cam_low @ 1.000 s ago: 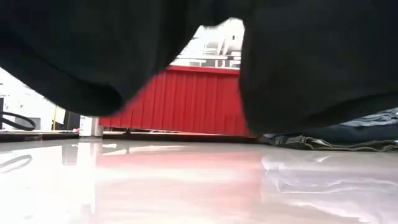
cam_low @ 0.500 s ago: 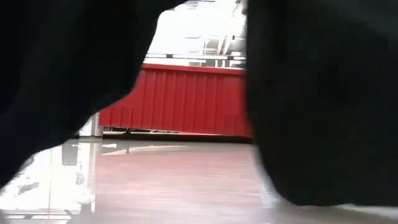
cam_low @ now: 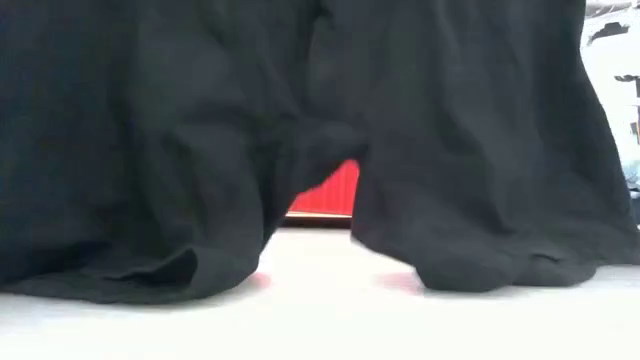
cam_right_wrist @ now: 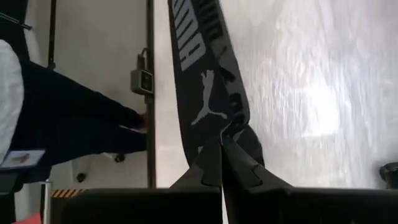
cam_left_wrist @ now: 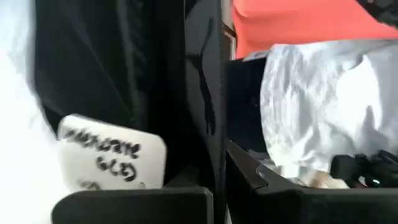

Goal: Fold Laundry from Bin
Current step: Fold the black boxer short

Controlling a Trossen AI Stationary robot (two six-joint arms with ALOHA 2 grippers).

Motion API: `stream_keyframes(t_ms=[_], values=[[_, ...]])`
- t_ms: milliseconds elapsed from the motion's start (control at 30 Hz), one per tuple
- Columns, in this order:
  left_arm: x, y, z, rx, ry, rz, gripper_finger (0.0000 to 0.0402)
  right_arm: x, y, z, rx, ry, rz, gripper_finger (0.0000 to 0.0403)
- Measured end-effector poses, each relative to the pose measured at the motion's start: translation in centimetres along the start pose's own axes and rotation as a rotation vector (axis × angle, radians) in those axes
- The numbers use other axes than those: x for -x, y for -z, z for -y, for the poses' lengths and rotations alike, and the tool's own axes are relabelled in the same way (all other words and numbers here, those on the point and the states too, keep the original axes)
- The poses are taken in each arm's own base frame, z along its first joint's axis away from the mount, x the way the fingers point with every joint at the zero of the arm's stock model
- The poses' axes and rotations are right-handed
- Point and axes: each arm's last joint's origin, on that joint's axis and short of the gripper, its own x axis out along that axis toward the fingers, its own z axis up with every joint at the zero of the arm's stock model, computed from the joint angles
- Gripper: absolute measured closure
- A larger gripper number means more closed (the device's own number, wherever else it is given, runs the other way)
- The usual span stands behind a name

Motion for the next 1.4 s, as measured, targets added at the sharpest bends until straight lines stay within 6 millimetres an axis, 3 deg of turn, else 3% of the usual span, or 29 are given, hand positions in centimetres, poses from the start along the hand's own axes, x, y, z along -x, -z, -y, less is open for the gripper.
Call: stream_keyframes(t_ms=[200,300,367,567,800,1000,1167,1400], values=[[-0.1,2.3,-4.1,0.038,0.079,0.038,0.0401,-2.6,1.8,1.8,-0.020,0.007,-0.031,0.0385],[-0.3,3.7,-7.1,0.144,0.045,0.053,0.0401,-4.1,2.5,3.0,-0.074,-0.027,-0.038,0.0385],[-0.5,4.4,-7.8,0.215,0.095,0.084,0.0401,-4.9,3.0,3.3,-0.118,-0.064,-0.056,0.0385],[-1.1,5.0,-5.4,0.263,0.372,0.145,0.0401,-5.2,3.4,0.7,-0.137,-0.295,-0.044,0.0385],[-2.6,4.3,-1.4,0.252,0.457,0.088,0.0401,-4.7,3.4,-2.4,-0.203,-0.500,0.004,0.0385],[-4.2,3.6,-0.4,0.209,0.499,0.043,0.0401,-4.6,3.7,-3.1,-0.222,-0.526,-0.012,0.0385],[-4.9,3.7,-2.7,0.168,0.444,-0.012,0.0401,-5.1,3.9,-1.0,-0.162,-0.391,-0.069,0.0385],[-6.0,4.9,-7.9,0.164,0.347,-0.140,0.0402,-8.0,4.0,4.1,-0.118,-0.280,-0.123,0.0385]])
